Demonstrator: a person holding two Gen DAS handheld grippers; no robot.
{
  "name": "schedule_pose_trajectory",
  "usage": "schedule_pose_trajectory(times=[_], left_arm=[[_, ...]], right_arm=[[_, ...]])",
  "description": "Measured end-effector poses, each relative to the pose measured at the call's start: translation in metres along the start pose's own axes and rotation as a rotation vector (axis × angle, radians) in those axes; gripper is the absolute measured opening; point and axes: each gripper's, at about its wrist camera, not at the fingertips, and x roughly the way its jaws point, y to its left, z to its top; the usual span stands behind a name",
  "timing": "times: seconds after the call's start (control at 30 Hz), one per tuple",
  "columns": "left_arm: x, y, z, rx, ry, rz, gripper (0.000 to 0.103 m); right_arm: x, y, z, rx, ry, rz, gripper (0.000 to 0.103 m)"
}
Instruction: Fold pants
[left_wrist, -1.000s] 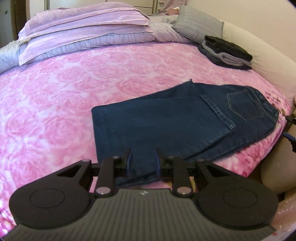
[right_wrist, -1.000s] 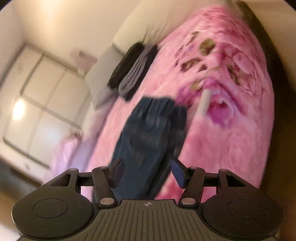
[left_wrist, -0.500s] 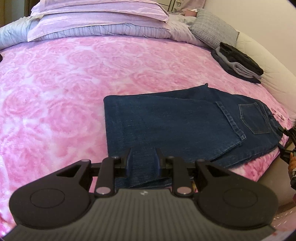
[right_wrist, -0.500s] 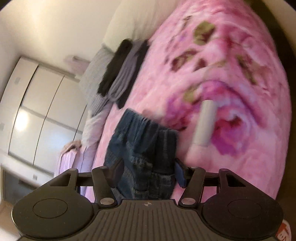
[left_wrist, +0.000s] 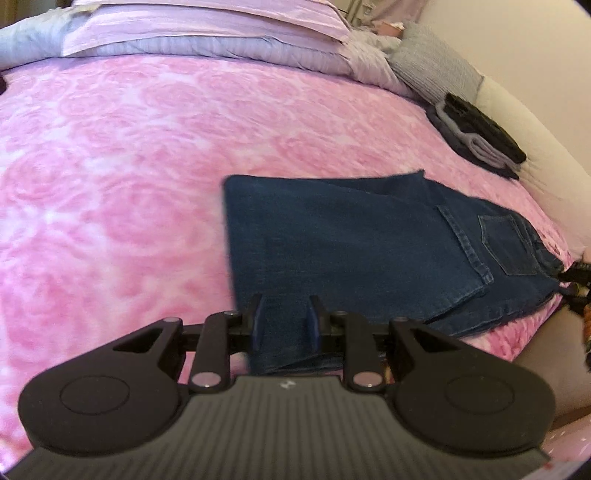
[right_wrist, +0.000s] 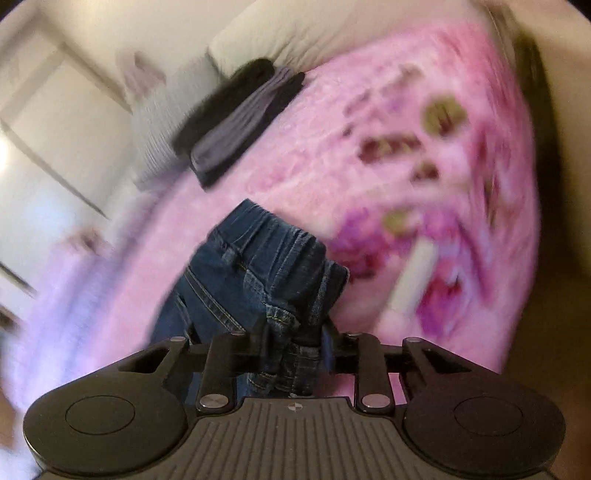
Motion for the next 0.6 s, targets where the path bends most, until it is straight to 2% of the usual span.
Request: schedule_pose_trajectory(times=[0.07,0.13,0.2,0.27,0.37,0.47,0.53,0.6], left_arm=[[-0.01,0.016,-0.002,-0.03,-0.005,0.012,0.019],[-0.021,0.032,-0.005,-0.06,-0.013,0.02,0.019],[-0.035,0.049,-0.01,-0.096,-0.021,0.023,0.019],[-0.049,0.067,-0.016,-0.132,-0.031,0.023,0.019],[-0.065,0.091,-0.026,-0.187,-0.038,0.024,0.019],[-0.073,0.112,-0.037,-0.242,-0.034,0.024,0.02],[-0.074,0.122,-0.044,-0.275,-0.017,0.029,0.02],[-0.074,0.13,-0.051,-0.299,0.001,0.033,0.019]], right_arm=[[-0.02,0.049,0.004,-0.159,-0.072,-0.035,0.022],[-0.046,0.105,-0.002,-0.345,-0.163,-0.015,0.022],[-0.07,0.164,-0.025,-0.568,-0.254,0.014,0.022],[-0.094,0.219,-0.064,-0.794,-0.349,0.059,0.022],[-0.117,0.277,-0.155,-1.148,-0.468,0.156,0.022],[-0.115,0.298,-0.261,-1.478,-0.542,0.275,0.024],[-0.099,0.292,-0.333,-1.68,-0.517,0.356,0.024],[-0.065,0.277,-0.395,-1.888,-0.421,0.374,0.024]])
